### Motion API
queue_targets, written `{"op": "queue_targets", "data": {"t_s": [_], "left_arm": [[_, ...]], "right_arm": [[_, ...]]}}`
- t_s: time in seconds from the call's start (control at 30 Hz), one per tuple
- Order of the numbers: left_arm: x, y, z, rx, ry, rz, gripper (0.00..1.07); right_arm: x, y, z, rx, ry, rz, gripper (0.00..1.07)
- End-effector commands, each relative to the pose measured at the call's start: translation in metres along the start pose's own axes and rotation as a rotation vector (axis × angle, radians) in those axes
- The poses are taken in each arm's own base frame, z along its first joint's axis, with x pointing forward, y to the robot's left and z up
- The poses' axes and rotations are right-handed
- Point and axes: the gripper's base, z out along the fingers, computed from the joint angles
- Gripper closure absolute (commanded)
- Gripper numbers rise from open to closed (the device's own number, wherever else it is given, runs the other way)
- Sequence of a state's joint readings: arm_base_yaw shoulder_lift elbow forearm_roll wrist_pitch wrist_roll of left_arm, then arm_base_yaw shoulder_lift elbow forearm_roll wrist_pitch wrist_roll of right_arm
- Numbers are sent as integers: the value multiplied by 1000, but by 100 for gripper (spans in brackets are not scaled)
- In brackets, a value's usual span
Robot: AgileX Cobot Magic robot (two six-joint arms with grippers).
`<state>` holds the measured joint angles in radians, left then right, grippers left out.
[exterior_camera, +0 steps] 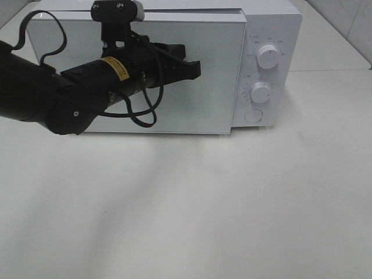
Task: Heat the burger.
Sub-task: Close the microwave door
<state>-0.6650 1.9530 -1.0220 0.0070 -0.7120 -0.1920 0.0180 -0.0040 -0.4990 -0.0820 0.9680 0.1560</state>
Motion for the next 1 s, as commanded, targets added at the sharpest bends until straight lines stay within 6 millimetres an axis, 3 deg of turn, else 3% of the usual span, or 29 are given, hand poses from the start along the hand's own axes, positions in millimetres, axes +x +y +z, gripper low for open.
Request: {"op": "queue_targets", "data": {"t_s": [0.03,0.33,0.83,1.0], "left_arm": [[-4,-8,16,-2,-7,-11,107],[-4,-8,36,-31,-16,-36,107],[-8,21,37,-157,-30,-22,107],[-8,19,36,-151,-26,-20,107]], "right_arm": [[2,0,-2,-2,-25,6,31],[2,0,-2,-2,-25,6,31],[2,0,-2,-2,-25,6,31],[2,0,-2,-2,-25,6,31]]}}
